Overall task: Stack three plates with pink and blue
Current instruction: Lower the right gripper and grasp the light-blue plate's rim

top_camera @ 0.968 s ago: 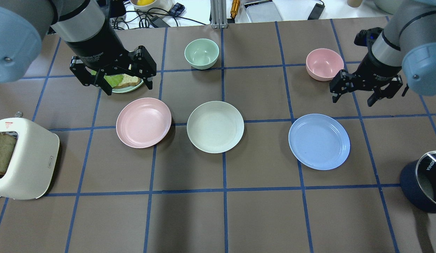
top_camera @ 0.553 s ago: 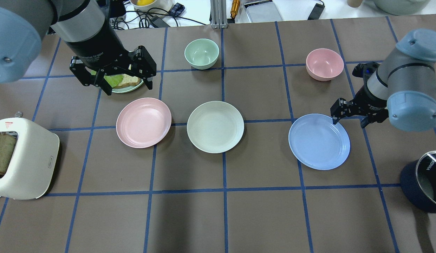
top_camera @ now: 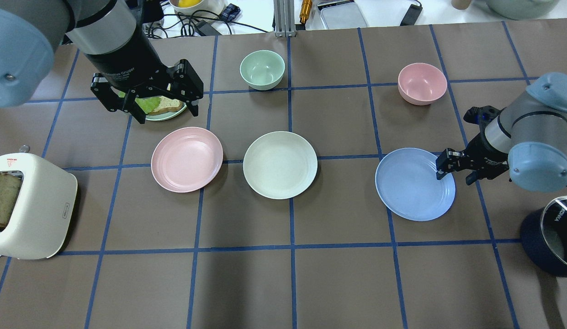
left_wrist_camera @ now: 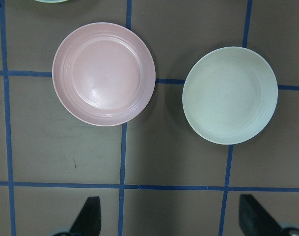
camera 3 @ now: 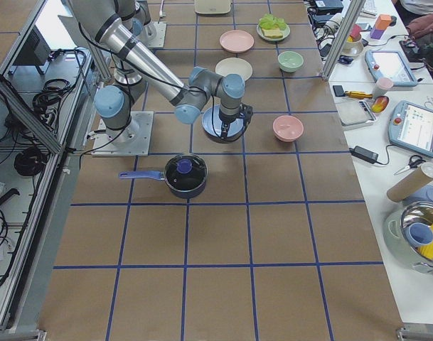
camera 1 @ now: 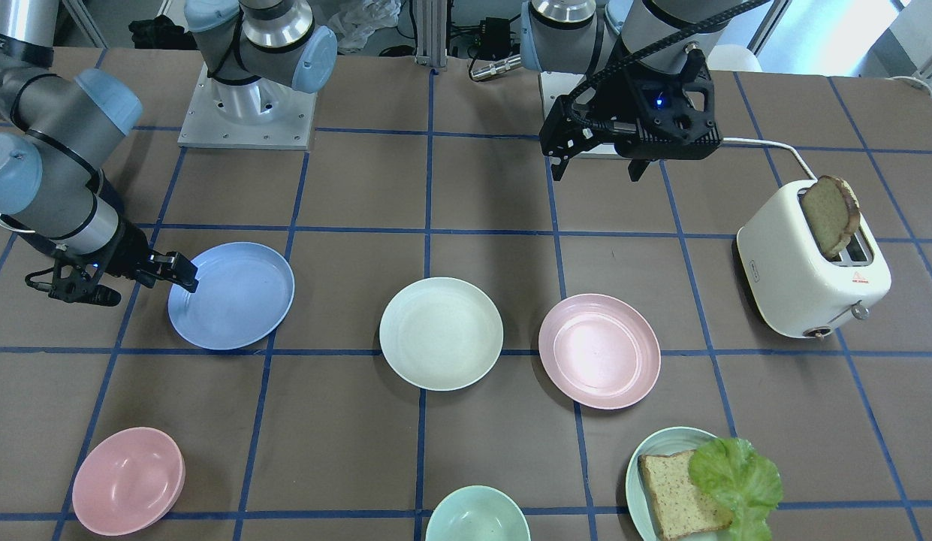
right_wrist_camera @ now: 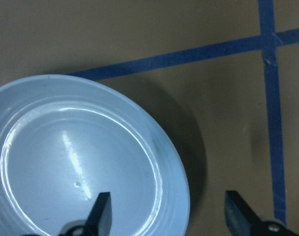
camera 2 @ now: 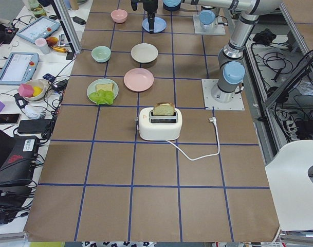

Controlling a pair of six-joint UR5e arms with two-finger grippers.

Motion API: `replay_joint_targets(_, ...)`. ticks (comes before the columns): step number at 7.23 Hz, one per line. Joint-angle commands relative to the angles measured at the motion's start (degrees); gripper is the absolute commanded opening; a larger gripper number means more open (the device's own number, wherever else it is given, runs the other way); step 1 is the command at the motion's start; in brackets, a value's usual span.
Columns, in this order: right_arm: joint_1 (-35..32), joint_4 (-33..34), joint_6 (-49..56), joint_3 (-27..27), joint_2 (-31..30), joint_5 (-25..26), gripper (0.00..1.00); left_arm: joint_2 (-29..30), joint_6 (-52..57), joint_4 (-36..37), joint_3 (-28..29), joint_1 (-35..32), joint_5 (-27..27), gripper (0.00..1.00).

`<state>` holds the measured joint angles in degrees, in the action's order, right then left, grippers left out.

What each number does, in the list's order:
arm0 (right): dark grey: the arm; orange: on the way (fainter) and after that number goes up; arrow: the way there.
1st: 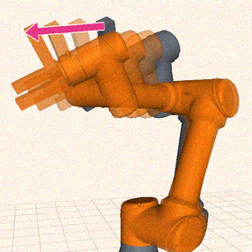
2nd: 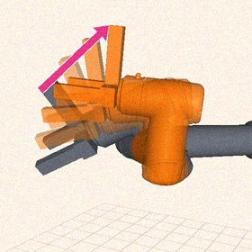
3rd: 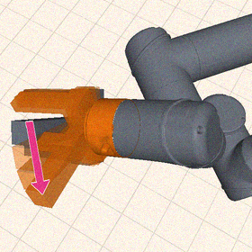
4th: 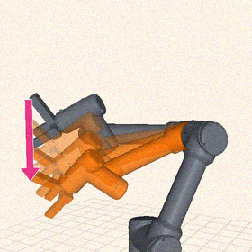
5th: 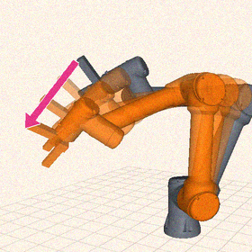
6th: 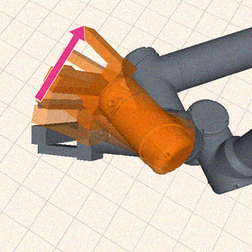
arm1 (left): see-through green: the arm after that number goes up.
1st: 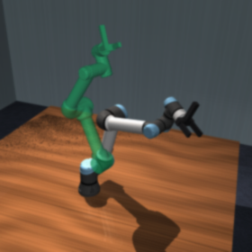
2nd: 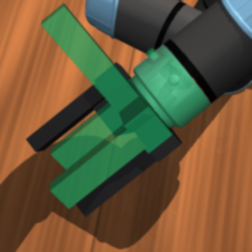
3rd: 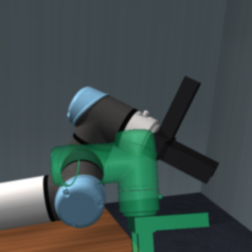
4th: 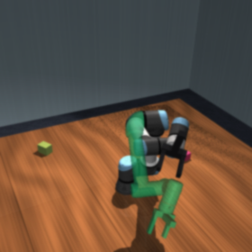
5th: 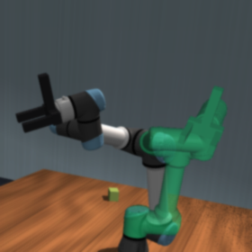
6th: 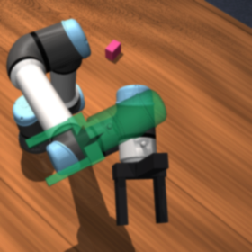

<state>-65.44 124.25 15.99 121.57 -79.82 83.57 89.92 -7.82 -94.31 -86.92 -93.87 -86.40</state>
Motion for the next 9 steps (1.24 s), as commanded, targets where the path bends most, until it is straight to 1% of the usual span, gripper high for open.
replay_joint_targets(1, 2.23, 0.03, 2.82, 0.68, 0.19, -0.34, 0.43, 0.07, 0.00, 0.00, 0.00, 0.00, 0.00, 1.00)
replay_joint_targets(2, 2.68, 0.12, 2.82, 0.86, 0.72, -1.29, 0.43, -0.01, 0.00, 0.00, 0.00, 0.00, 0.00, 1.00)
replay_joint_targets(4, 2.69, 0.20, 2.65, 0.69, 1.86, -1.48, 0.43, 0.07, 0.00, 0.00, 0.00, 0.00, 0.00, 1.00)
replay_joint_targets(5, 2.69, 0.20, 2.82, 0.94, 1.95, -3.57, 0.43, 0.08, 0.00, 0.00, 0.00, 0.00, 0.00, 1.00)
replay_joint_targets(6, 2.69, 0.20, 2.91, 0.77, 1.95, -4.20, 0.32, 0.08, 0.00, 0.09, 0.00, 0.00, 0.00, 1.00)
replay_joint_targets(7, 2.69, 0.20, 2.91, 0.86, 1.95, -4.47, 0.12, 0.08, 0.00, 0.09, 0.00, 0.00, 0.00, 1.00)
replay_joint_targets(8, 2.69, 0.20, 2.91, 0.86, 1.95, -4.29, 0.00, 0.08, 0.00, 0.09, 0.00, 0.00, 0.00, 1.00)
replay_joint_targets(9, 2.69, 0.20, 2.99, 0.86, 1.95, -3.94, 0.00, 0.08, 0.00, 0.09, 0.00, 0.00, 0.00, 1.00)
